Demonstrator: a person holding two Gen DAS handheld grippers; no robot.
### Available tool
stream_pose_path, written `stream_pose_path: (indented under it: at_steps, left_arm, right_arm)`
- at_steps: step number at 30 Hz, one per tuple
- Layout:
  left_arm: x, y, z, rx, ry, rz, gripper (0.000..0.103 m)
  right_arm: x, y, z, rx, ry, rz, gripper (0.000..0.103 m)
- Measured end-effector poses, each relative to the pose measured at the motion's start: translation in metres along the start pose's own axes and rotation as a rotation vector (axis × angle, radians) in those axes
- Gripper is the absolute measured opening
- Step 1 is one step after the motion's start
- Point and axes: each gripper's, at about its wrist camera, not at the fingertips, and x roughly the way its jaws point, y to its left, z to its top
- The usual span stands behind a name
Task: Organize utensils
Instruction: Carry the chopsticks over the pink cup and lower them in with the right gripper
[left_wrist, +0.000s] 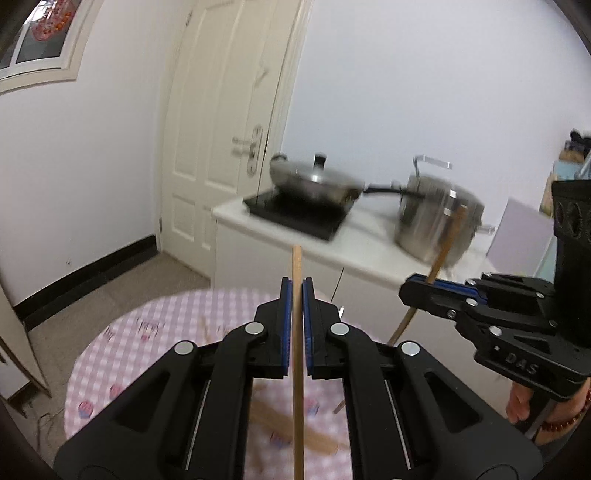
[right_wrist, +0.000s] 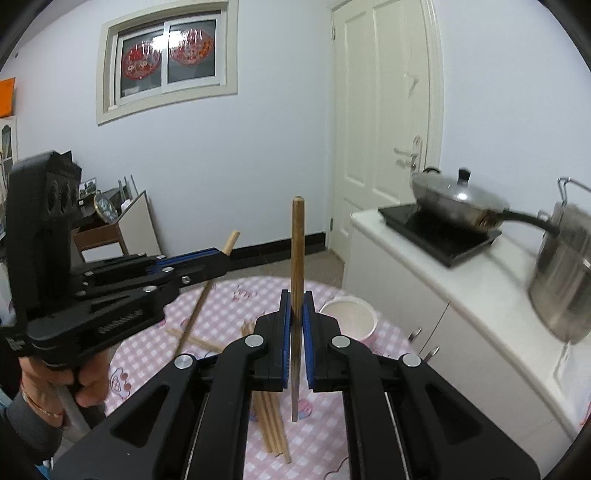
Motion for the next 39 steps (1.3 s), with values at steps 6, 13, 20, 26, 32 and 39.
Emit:
stream_pose_path:
  at_steps: [6,13,20,26,32,39]
  left_arm:
    - [0.007,-0.008,0.028,-0.042,-0.176,0.000,0.006]
    - [0.040,-0.011,0.053,-0.059,-0.285,0.041,0.006]
    - [0.069,-0.011,0.065,-0.087,-0.418,0.053,0.006]
    - [0.097,-0.009,0.066,-0.091,-0.479,0.062,0.006]
    - [0.119,-0.008,0.054,-0.066,-0.497,0.080,0.006]
    - [0.135,0.000,0.026,-0.033,-0.428,0.087,0.006]
  right_arm:
    - [-0.006,-0.013,0.022,-0.022,-0.045,-0.048,0.005]
    - [0.001,-0.035,0.045,-0.009,-0.099,-0.064,0.005]
    - [0.020,-0.050,0.060,-0.007,-0.133,-0.068,0.005]
    - [0.045,-0.064,0.059,0.013,-0.121,-0.060,0.005]
    - [0.066,-0.072,0.052,0.029,-0.094,-0.046,0.005]
    - [0.082,-0.076,0.038,0.044,-0.047,-0.029,0.005]
